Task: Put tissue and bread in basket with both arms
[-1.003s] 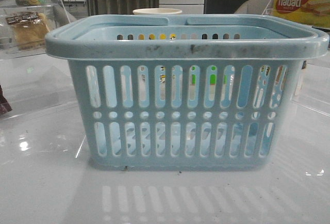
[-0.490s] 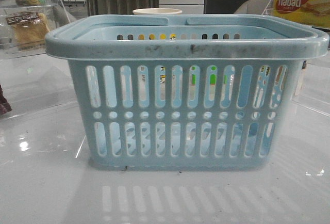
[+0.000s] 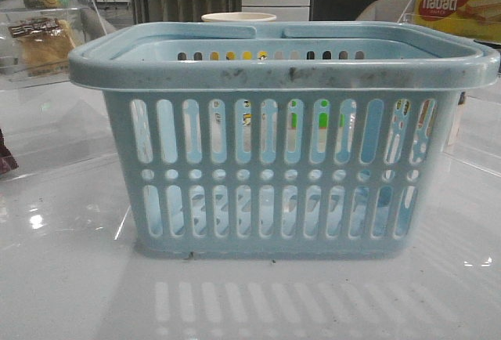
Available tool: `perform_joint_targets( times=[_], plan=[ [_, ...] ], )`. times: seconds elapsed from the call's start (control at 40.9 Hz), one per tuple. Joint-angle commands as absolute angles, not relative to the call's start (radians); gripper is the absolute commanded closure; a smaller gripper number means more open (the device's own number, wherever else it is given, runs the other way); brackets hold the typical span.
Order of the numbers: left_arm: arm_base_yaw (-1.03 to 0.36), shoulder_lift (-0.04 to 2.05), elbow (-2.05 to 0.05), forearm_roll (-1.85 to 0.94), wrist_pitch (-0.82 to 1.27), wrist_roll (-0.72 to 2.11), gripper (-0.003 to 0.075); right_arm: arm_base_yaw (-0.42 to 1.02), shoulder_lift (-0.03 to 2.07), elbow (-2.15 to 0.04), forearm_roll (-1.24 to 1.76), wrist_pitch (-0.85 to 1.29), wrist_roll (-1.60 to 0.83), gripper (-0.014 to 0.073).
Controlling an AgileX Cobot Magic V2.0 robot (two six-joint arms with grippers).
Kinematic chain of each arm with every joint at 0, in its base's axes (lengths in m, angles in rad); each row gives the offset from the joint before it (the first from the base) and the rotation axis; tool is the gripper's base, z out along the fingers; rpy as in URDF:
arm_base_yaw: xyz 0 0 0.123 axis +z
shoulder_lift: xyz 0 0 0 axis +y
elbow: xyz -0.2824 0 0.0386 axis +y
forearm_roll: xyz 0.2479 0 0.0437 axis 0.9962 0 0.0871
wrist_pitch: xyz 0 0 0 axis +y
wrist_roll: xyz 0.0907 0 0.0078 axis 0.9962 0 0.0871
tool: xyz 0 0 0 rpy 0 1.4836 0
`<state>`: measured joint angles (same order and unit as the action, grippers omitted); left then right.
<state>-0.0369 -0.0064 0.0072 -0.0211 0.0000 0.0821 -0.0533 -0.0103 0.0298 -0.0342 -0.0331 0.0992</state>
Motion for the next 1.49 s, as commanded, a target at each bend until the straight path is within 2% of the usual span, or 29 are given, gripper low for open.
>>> perform_joint_targets(
  times=[0.0, 0.147, 0.343, 0.49, 0.759, 1.003, 1.371, 1.469],
  plan=[
    [-0.040, -0.022, -0.014, -0.029, -0.134, 0.074, 0.0630, -0.054, -0.029, 0.012, -0.046, -0.133, 0.101, 0.0538],
    [-0.040, -0.021, -0.122, -0.029, -0.106, 0.074, 0.0630, -0.054, -0.029, -0.111, -0.079, 0.009, 0.101, 0.0538],
    [-0.040, 0.031, -0.362, -0.029, 0.066, 0.074, 0.0630, -0.054, 0.024, -0.365, -0.142, 0.211, 0.100, 0.0538],
    [-0.040, 0.141, -0.553, -0.029, 0.173, 0.074, 0.0630, -0.054, 0.146, -0.545, -0.142, 0.350, 0.100, 0.0538],
    [-0.040, 0.375, -0.845, -0.055, 0.502, 0.074, 0.0630, -0.054, 0.379, -0.789, -0.141, 0.637, 0.100, 0.0538],
    [-0.040, 0.485, -0.826, -0.055, 0.621, 0.074, 0.0630, -0.054, 0.501, -0.797, -0.141, 0.759, 0.100, 0.0538],
    [-0.040, 0.545, -0.728, -0.055, 0.631, 0.074, 0.0630, -0.054, 0.578, -0.788, -0.141, 0.784, 0.100, 0.0536],
    [-0.040, 0.551, -0.728, -0.055, 0.636, 0.074, 0.0608, -0.054, 0.595, -0.773, -0.141, 0.786, 0.100, 0.0507]
  ],
)
